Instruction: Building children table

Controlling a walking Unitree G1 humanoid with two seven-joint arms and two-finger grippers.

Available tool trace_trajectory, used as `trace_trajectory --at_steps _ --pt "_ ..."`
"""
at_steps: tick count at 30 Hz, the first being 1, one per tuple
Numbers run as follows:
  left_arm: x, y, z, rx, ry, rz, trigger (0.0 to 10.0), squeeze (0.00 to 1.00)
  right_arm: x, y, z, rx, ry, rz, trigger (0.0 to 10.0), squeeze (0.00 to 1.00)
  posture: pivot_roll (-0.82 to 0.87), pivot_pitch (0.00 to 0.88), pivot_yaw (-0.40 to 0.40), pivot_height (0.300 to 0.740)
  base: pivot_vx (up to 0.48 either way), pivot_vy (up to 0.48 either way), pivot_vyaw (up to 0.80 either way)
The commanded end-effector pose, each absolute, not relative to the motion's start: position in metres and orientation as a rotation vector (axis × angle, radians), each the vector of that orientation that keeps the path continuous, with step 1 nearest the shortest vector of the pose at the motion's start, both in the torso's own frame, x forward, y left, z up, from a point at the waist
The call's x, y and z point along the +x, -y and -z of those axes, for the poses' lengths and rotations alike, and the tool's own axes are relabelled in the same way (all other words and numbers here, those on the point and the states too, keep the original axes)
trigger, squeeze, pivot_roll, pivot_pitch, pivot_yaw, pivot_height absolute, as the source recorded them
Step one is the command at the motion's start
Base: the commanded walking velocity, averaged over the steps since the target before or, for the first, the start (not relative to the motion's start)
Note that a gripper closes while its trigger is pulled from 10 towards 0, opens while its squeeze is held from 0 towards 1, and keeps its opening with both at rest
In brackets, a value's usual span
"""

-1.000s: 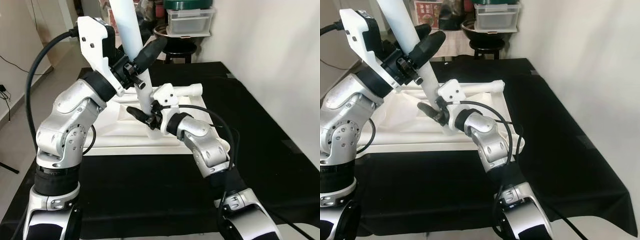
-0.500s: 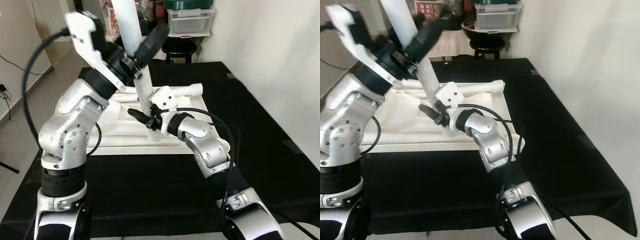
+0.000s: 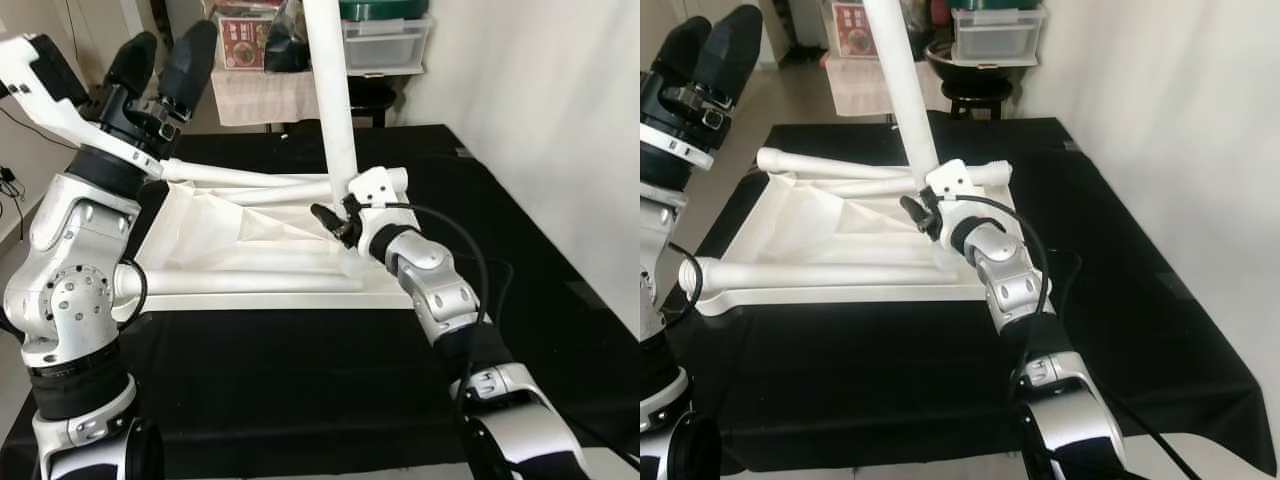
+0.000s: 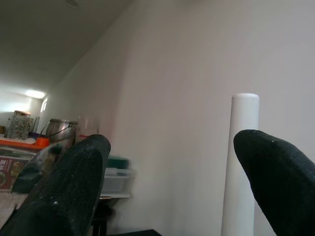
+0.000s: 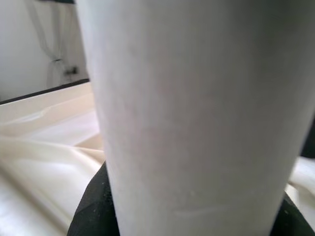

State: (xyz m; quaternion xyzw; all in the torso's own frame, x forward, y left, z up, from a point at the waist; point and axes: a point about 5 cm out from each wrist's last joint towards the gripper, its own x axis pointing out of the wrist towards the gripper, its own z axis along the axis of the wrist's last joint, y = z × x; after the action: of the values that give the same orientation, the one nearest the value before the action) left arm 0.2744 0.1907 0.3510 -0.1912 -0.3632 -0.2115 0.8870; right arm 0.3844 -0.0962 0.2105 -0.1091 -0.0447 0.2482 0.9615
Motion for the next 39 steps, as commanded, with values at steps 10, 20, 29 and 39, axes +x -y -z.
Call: trace_trajectory --at_steps 10,20,29,39 --pt "0.283 -0.198 -0.251 -0.249 0.392 0.174 10.0 0.0 0.386 0.098 -0.245 0.011 0.253 -0.447 10.0 0.0 -0.02 0.0 0.021 0.74 0.0 0.0 0.0" --pt "0.268 -0.169 -0.187 -0.251 0.164 0.227 10.0 0.0 0.379 0.1 -0.245 0.068 0.291 -0.472 10.0 0.0 -0.02 0.012 0.03 0.74 0.0 -0.328 0.0" --pt "0.248 -0.152 -0.162 -0.266 0.07 0.263 10.0 0.0 0.366 0.081 -0.23 0.086 0.239 -0.503 10.0 0.0 -0.01 0.043 0.044 0.74 0.0 -0.468 0.0" --pt "0.228 -0.151 -0.137 -0.096 -0.027 0.218 10.0 0.0 0.357 0.079 -0.229 0.099 0.238 -0.506 10.0 0.0 -0.01 0.069 0.058 0.74 0.0 0.0 0.0"
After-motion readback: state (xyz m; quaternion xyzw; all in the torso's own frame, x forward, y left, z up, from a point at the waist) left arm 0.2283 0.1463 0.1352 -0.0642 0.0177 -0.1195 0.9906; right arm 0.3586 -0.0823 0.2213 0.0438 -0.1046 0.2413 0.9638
